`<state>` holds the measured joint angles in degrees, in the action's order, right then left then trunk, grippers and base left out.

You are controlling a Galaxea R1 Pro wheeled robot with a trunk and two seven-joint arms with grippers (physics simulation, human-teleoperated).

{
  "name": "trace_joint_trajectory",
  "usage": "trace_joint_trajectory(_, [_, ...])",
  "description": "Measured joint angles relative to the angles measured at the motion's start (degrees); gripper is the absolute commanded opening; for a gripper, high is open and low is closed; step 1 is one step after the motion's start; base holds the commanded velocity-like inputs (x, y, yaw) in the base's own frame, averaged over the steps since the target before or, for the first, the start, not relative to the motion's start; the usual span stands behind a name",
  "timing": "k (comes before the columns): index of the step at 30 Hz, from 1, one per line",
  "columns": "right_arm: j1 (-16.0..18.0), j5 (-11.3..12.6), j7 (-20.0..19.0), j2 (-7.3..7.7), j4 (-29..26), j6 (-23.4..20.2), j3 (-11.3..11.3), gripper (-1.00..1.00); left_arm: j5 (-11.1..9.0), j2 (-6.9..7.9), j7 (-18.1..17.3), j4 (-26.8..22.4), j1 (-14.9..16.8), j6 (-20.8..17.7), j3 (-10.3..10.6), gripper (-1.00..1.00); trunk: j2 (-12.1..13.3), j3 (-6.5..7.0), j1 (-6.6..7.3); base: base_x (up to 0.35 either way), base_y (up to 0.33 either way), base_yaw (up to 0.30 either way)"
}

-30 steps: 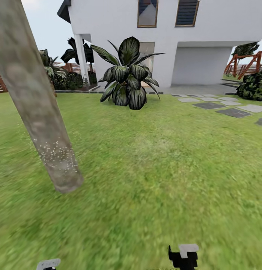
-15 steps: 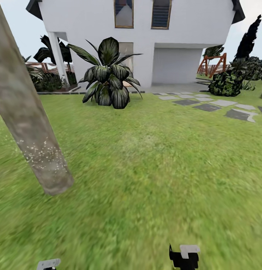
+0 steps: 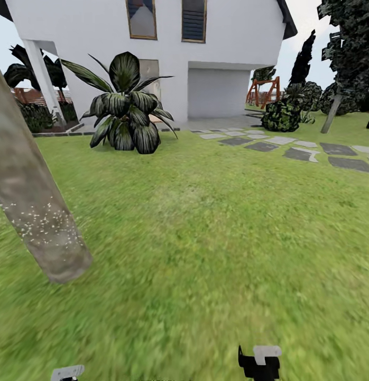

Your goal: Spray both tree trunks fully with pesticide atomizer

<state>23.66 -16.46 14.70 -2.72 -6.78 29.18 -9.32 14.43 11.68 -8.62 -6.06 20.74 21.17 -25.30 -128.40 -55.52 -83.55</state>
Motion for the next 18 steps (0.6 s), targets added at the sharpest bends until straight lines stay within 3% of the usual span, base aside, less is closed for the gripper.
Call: trace_joint_trajectory(18, [-0.01, -0.01, -0.01, 0.0, 0.01, -0.09, 0.01, 1.0, -0.15, -0.34, 0.01, 0.09, 0.0, -0.17, 0.17, -1.0, 0.0, 0.0, 0.0, -0.003, 0.005, -0.3])
